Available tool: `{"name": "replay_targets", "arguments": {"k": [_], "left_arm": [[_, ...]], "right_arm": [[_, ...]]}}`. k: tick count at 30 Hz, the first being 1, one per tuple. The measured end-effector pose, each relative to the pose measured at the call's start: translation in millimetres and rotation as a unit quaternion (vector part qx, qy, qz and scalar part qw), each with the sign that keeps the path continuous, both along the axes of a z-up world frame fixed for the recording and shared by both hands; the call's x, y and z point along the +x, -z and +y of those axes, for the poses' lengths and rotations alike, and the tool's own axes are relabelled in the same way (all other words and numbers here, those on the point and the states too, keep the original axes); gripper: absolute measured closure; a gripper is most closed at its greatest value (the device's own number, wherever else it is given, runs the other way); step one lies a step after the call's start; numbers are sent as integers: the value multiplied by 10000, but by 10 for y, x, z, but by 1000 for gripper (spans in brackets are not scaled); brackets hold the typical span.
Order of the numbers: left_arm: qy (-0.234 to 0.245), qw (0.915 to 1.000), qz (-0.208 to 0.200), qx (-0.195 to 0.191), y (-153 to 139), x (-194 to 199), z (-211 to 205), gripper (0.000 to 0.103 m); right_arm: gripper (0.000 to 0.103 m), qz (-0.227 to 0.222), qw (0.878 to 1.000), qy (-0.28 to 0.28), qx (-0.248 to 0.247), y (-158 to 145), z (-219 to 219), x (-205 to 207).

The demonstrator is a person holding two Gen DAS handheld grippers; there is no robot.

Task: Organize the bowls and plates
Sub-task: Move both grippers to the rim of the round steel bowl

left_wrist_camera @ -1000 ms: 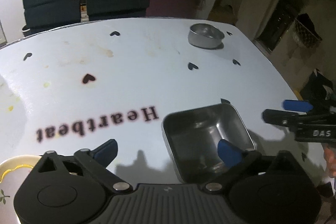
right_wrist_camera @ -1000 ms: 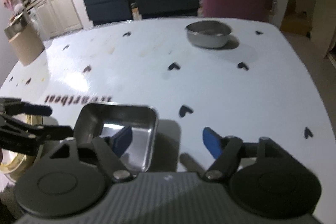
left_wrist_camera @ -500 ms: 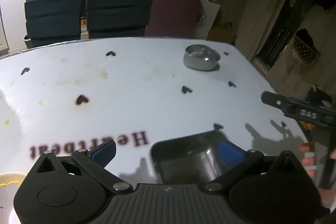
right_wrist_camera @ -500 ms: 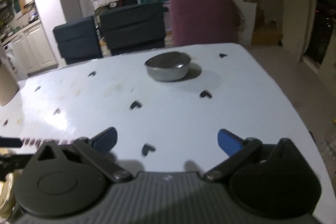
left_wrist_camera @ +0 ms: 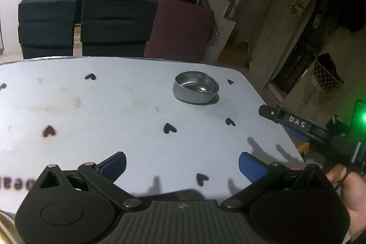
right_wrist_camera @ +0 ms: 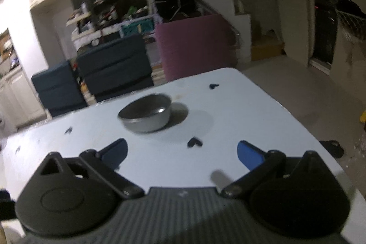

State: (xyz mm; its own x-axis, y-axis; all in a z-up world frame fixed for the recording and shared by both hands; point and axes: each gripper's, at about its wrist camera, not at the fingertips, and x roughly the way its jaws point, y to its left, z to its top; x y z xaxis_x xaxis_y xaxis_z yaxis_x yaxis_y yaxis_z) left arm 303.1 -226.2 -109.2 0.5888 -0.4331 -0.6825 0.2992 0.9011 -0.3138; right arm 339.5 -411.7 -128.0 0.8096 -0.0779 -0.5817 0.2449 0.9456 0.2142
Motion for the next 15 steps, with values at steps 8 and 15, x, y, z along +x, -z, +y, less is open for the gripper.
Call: {"name": "replay_targets", "arguments": {"k": [8, 15], "left_arm": [[-97, 9998, 78, -144, 110, 347, -378, 1], [-253, 9986, 230, -394, 243, 709, -631, 1]], "right_arm": [[0, 440, 9979, 470, 99, 232, -316, 406], [2, 253, 9976, 432, 472, 372, -529, 661]]}}
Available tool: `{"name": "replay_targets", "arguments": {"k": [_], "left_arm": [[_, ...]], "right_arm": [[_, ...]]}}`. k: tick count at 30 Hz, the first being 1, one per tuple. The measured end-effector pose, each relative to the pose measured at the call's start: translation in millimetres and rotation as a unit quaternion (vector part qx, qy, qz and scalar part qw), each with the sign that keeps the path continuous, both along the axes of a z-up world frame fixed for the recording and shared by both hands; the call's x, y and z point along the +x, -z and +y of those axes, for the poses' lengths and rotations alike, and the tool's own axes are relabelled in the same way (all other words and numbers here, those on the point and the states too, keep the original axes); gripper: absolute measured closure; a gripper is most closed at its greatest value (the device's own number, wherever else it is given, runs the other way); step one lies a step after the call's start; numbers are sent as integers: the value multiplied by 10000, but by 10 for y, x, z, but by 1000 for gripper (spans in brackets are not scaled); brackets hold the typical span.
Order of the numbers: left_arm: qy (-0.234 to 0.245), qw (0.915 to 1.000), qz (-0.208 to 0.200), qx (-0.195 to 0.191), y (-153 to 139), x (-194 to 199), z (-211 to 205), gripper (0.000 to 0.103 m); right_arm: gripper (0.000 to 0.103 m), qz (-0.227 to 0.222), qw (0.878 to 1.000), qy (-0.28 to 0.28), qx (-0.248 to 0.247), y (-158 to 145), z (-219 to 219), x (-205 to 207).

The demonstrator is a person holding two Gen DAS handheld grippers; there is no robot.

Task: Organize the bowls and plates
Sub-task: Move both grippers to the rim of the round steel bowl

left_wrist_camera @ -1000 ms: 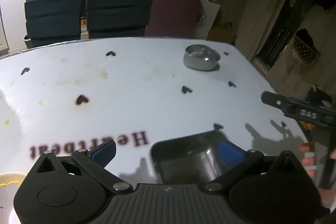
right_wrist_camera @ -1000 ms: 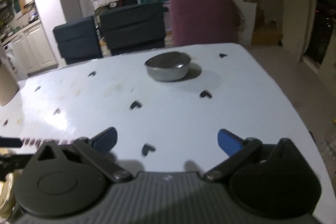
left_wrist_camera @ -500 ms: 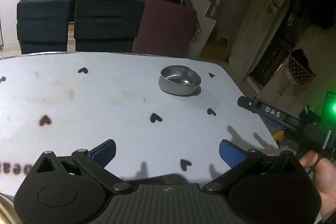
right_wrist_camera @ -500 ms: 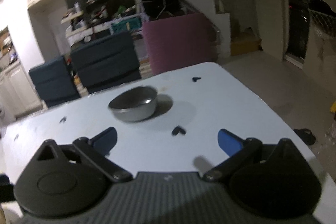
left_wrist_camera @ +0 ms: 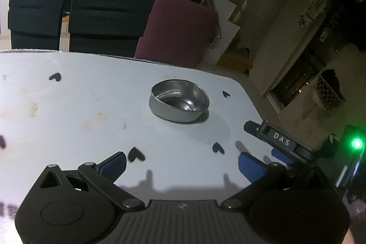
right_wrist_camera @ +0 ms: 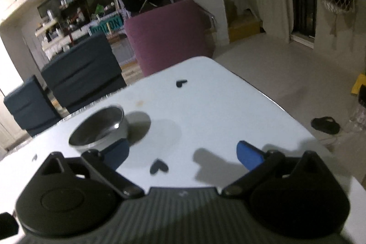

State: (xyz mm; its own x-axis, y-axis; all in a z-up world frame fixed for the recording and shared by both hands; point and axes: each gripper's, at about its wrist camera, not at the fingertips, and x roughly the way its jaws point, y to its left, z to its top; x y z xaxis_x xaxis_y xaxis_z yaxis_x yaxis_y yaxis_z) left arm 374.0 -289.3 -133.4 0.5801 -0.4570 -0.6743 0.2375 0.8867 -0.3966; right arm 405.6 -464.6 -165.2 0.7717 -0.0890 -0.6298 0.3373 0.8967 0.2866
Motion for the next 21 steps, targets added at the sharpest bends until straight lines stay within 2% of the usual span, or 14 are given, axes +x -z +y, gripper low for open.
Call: {"name": "replay_targets", "arguments": {"k": [6, 12, 15, 17, 21], "left_arm": [[-132, 9998, 146, -18, 129, 349, -189, 1], [-271, 9993, 118, 213, 280, 695, -298, 1], [-395, 9986, 209, 285, 375, 847, -296, 4], [-530, 9979, 213, 314, 414, 949, -241, 5], [-716, 9968, 298, 215, 466, 1088, -118, 5]], "right_arm": [[3, -222, 9994, -172, 221, 49, -57, 154], [3, -308, 9985, -117, 439, 122, -169, 269], [11, -340, 9977, -110, 576, 172, -218, 290], [20, -374, 9960, -104, 809, 230, -233, 333], [25, -597, 9915, -163, 1146, 258, -199, 369]]}}
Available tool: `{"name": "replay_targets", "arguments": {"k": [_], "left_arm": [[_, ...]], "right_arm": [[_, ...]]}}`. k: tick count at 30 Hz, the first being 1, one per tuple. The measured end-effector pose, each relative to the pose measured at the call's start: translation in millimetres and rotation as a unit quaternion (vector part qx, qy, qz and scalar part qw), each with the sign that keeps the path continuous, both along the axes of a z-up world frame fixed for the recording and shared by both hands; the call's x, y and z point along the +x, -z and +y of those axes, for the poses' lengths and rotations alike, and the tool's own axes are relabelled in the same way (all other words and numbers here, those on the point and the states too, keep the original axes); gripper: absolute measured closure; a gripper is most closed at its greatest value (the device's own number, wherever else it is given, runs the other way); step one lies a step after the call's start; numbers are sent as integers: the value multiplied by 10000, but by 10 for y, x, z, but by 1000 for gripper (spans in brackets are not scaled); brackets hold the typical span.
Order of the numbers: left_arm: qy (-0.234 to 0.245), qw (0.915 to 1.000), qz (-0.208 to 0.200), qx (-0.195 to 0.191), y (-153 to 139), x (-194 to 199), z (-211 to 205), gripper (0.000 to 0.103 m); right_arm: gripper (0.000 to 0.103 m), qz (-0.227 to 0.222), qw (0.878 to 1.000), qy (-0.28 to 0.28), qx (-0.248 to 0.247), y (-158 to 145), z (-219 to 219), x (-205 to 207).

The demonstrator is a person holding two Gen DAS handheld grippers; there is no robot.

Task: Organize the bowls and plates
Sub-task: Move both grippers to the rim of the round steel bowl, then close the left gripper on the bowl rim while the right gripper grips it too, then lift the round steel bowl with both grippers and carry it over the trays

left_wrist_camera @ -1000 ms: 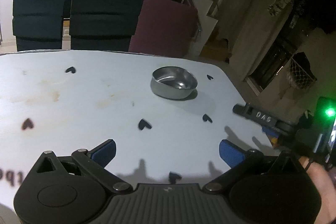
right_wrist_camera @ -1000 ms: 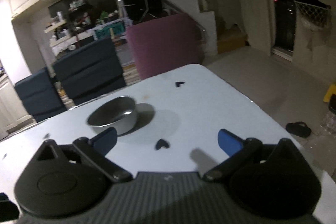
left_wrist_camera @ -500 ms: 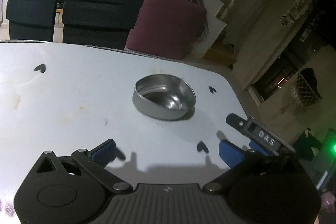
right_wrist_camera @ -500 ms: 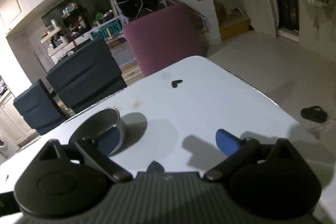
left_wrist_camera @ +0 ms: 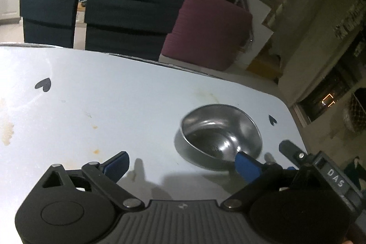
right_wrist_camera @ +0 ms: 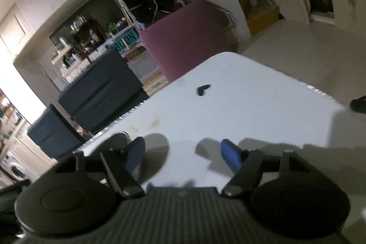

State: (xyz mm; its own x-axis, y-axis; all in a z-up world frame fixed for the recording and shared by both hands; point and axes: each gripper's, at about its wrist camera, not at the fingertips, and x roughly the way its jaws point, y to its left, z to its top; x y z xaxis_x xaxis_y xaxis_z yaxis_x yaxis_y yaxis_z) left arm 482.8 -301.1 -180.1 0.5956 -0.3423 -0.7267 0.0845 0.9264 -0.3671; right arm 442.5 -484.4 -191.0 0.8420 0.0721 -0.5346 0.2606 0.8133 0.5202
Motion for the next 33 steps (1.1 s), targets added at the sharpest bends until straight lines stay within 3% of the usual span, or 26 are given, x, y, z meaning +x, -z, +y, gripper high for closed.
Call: {"name": "replay_targets", "arguments": {"k": [5, 12, 14, 15, 16, 19, 23, 33], "left_arm": [[-92, 9998, 62, -171, 57, 114, 36, 11], [-1, 9997, 170, -167, 123, 222, -8, 39], [33, 9996, 188, -211, 130, 225, -5, 48], [48, 9995, 200, -219, 132, 227, -2, 54], [72, 9995, 212, -228, 131, 226, 0, 63], [145, 9994, 235, -230, 120, 214, -5, 84], [191, 9997, 177, -31, 90, 177, -8, 91], [330, 9993, -162, 31, -212, -134, 78, 93]], "right_arm": [[25, -168, 9995, -210, 156, -43, 168, 124], [29, -14, 9996, -280, -17, -35, 253, 218], [39, 35, 9996, -266, -61, -38, 256, 236], [44, 65, 9997, -242, -73, -43, 261, 242], [57, 87, 9996, -250, -86, -63, 273, 254], [71, 68, 9988, -444, -177, -93, 311, 267], [89, 164, 9959, -755, -461, -101, 388, 227], [94, 148, 9916, -1036, -759, -397, 397, 24]]}}
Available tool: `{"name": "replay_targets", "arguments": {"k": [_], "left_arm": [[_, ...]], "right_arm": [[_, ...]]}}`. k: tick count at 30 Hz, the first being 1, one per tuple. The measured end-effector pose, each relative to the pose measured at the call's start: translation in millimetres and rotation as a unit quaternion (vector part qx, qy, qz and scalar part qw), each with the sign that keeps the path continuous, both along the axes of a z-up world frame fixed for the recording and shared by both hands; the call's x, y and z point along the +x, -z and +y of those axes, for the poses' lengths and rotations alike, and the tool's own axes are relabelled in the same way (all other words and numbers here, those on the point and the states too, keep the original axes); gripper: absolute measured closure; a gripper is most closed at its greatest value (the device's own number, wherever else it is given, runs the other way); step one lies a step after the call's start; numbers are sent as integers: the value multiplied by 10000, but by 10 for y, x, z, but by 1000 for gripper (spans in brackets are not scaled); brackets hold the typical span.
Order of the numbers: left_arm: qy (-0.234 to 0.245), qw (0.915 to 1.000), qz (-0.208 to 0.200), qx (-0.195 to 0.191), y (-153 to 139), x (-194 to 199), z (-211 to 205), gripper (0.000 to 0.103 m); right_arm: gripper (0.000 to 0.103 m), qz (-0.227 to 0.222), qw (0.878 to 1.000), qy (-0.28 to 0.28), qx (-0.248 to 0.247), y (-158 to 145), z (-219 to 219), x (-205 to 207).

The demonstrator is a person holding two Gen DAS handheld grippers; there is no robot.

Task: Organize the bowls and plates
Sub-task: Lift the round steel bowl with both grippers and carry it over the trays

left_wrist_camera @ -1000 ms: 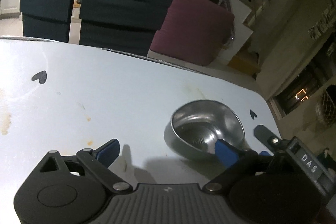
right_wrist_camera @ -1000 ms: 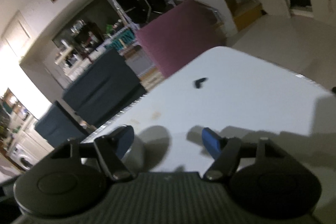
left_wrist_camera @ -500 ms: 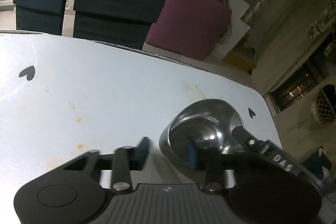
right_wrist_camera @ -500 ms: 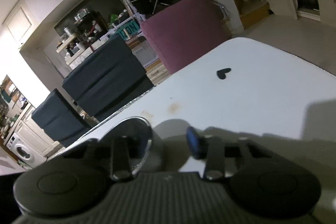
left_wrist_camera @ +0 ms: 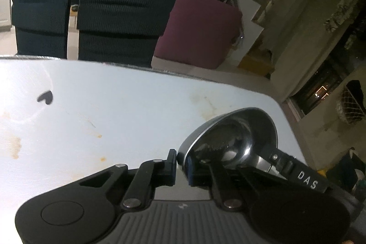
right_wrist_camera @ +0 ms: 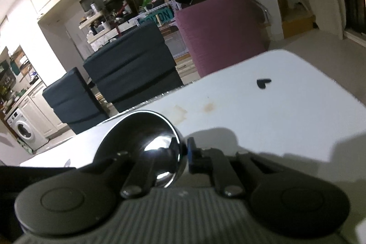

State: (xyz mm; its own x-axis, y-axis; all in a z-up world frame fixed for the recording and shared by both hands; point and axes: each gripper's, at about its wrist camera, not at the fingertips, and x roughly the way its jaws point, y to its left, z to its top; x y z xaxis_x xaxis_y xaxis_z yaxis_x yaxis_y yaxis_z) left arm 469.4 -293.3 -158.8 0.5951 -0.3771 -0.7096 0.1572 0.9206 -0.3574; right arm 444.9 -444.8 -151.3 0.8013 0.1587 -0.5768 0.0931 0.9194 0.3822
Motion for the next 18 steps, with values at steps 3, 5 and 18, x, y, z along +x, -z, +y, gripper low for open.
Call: {"name": "replay_targets", "arguments": {"k": [3, 5, 18], "left_arm": [[22, 9999, -110, 9, -176, -181, 74, 93], [49, 9998, -214, 34, -296, -313, 146, 92], [233, 9977, -614, 167, -975, -1155, 565, 91]], "right_arm": [[93, -137, 9999, -58, -78, -192, 39, -139], [94, -169, 9997, -110, -116, -307, 71, -234], [97, -296, 9975, -426, -474, -1007, 469, -891]]}}
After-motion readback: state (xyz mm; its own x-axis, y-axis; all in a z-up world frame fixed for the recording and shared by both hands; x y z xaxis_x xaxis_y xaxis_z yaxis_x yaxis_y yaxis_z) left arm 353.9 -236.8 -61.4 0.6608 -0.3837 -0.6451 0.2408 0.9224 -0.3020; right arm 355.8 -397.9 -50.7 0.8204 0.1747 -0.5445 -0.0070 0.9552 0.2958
